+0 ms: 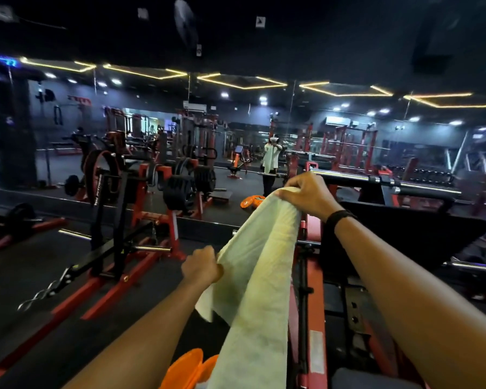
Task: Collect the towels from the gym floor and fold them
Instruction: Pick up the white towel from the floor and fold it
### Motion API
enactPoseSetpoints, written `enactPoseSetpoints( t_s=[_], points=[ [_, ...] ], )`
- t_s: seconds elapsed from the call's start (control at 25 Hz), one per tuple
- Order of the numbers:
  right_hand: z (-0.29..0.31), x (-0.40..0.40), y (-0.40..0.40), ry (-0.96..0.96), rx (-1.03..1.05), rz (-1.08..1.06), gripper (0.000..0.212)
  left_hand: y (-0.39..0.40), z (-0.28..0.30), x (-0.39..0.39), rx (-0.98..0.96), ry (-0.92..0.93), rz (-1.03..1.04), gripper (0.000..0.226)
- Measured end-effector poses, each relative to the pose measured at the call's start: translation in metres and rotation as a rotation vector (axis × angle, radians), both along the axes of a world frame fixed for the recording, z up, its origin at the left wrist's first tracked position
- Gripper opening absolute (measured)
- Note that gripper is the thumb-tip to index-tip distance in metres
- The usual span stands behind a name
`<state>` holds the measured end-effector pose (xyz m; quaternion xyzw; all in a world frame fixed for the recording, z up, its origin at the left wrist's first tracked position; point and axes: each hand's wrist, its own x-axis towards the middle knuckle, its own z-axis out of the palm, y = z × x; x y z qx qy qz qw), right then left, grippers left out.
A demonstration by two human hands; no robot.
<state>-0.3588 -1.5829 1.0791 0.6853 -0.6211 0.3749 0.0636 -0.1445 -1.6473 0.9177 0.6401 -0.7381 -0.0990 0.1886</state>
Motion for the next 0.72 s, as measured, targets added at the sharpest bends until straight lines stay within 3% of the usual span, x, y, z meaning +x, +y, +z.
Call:
enactPoseSetpoints(
  t_s=[0.08, 0.24, 0.36, 0.44, 0.48, 0.6, 0.64, 0.72],
  points=[
    [-0.007, -0.025, -0.024, -0.008, -0.012, -0.076, 0.018, -0.032, -0.001, 0.009, 0.111, -0.032, 0.02, 0.032],
    [-0.03, -0.048, -0.089, -0.115, 0.09, -0.029, 0.011, -0.084, 0.024, -0.011, 0.454, 0.622, -0.085, 0.026],
    [-0.042, -0.038, -0.126, -0.168, 0.44, 0.227, 0.019, -0.107, 0.049, -0.047, 0.496, 0.934, -0.018, 0.012],
    [-0.048, -0.028, -0.145, -0.192, 0.587, 0.361, 0.018, -0.12, 0.063, -0.066, 0.563, 1.104, -0.012, 0.018],
    [-0.051, -0.022, -0.153, -0.205, 0.609, 0.383, 0.016, -0.129, 0.066, -0.072, 0.584, 1.166, -0.013, 0.023],
    [-0.055, -0.011, -0.169, -0.112, 0.544, 0.328, 0.048, -0.15, 0.072, -0.083, 0.553, 1.251, -0.008, 0.02],
    [-0.054, -0.011, -0.173, -0.048, 0.499, 0.311, 0.045, -0.161, 0.071, -0.084, 0.549, 1.276, 0.002, 0.02],
    [-0.05, -0.018, -0.18, 0.025, 0.451, 0.313, 0.019, -0.174, 0.069, -0.079, 0.549, 1.229, 0.019, 0.017]
  ],
)
